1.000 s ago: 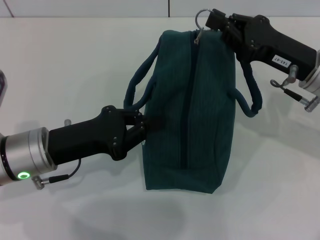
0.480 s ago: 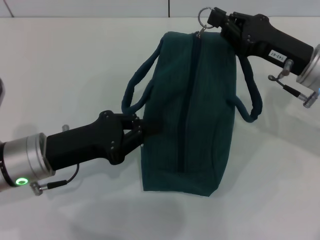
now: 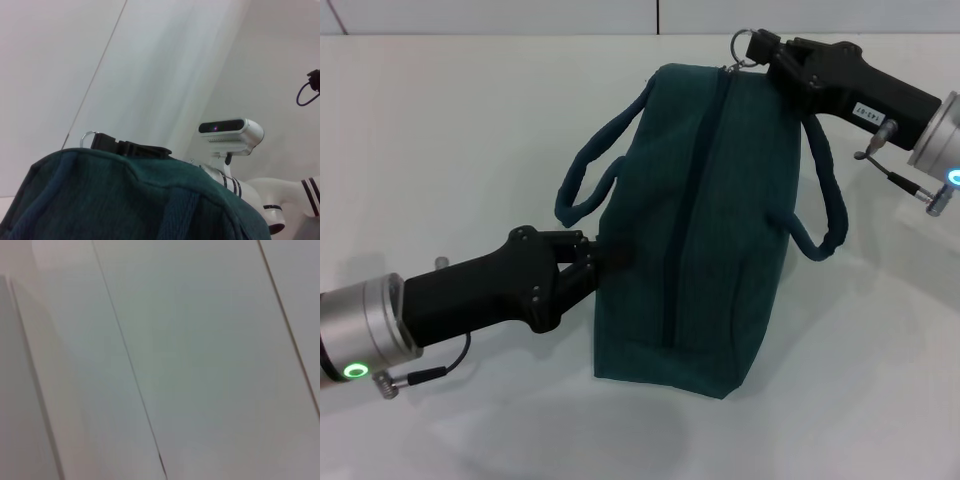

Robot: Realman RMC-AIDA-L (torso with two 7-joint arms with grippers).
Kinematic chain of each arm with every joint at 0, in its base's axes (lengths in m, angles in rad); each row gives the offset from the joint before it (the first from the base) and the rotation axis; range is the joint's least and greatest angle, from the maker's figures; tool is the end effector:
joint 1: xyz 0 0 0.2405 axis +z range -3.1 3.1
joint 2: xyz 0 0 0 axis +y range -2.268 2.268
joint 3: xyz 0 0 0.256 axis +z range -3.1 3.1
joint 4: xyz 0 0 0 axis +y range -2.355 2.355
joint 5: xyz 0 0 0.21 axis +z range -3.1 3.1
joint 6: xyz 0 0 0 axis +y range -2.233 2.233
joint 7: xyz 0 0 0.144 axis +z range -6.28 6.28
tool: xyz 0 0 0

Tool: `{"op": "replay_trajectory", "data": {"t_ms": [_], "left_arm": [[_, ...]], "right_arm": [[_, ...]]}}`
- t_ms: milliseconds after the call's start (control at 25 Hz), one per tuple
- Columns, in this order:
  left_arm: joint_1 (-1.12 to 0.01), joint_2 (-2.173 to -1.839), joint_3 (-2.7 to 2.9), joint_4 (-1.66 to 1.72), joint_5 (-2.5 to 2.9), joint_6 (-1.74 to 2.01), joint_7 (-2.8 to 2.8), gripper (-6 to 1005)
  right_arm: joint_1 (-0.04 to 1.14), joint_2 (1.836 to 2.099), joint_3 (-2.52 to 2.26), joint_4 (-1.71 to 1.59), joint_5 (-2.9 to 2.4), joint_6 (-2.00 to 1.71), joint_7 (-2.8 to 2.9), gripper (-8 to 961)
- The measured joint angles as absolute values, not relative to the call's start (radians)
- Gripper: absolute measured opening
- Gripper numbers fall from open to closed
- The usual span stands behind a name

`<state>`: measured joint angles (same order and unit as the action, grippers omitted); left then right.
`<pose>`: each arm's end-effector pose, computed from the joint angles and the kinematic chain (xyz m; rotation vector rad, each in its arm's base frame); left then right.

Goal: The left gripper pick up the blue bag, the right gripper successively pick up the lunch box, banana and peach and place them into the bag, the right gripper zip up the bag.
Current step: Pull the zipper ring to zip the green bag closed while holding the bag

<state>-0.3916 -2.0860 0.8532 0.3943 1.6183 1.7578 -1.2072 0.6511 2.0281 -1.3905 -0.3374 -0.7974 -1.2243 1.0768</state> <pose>-0.2609 0.2606 -0.0262 -2.6330 -0.7209 -1.2795 0.1974 0.3887 -0.0240 -2.3187 0.5830 1.1724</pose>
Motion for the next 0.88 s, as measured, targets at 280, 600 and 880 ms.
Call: {"op": "replay_trajectory", "data": {"t_ms": [280,600,880], "left_arm": [[-0.379,-2.086,0.853,0.394,1.606,1.755,-1.199,187],[-0.361,-2.088,0.853,0.392,1.584,1.758,-1.186,207],[-0.348,-2.085,0.853,0.385,1.512,1.770,-1.185,224]], "right_arm": [[0.657,2.028,-1.390,-0.337,-0.797,-1.177,1.072,60],[0.660,2.028,-1.392,-0.337,-0.796,-1.187,1.079,62],[0.657,2.028,-1.395,-0.337,-0.796,-1.201,1.081,64]]}}
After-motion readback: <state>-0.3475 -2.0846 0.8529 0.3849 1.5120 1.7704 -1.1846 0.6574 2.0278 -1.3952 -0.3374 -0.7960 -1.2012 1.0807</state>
